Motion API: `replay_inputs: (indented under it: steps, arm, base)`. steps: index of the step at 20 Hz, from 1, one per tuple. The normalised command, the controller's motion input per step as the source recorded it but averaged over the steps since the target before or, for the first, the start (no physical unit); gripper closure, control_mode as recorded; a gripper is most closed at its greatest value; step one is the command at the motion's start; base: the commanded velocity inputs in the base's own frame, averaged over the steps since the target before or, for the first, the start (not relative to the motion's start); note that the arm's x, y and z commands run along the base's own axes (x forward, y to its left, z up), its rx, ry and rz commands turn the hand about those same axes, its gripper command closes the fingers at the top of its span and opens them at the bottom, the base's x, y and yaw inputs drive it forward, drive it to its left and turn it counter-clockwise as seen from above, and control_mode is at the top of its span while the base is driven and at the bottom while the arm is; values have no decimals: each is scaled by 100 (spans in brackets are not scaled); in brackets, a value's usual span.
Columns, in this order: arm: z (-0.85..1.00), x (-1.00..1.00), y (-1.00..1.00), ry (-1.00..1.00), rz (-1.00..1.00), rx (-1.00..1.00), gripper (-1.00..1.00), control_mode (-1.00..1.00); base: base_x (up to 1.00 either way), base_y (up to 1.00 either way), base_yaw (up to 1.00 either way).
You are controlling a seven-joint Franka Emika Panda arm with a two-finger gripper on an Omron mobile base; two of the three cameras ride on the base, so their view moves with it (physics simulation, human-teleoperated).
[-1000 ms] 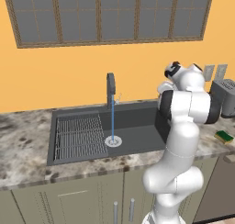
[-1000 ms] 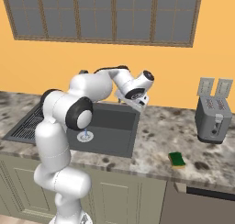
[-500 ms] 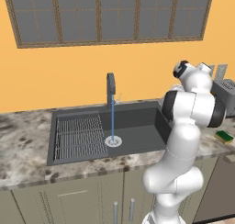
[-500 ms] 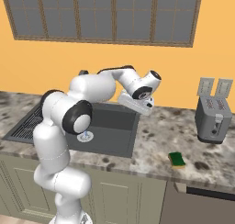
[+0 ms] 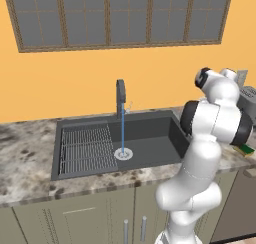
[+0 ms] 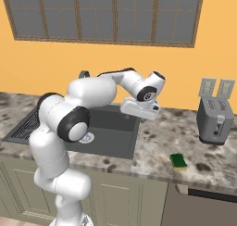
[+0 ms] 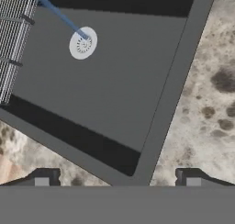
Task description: Soak the sponge with water for a few seconds and then drop it inside the sink.
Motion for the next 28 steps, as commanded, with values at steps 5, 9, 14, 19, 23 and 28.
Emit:
replay_inputs:
  steps: [5,9,14,19,23,28]
  arm:
    - [0,-43,-5,0,21,-16,-100,-100]
    - [0,-48,-18,0,20,-9,-100,-100]
    - [0,-41,-27,0,16,-2,-100,-100]
    - [-1,-54,-43,0,9,0,-100,-100]
    - [0,-11,-46,0,3,0,-100,-100]
    - [-4,0,-41,1,0,0,-100,-100]
  base:
    - [0,0,0]
    - [0,0,0]
    - [0,0,0]
    - [0,0,0]
    - [0,0,0]
    - [0,0,0]
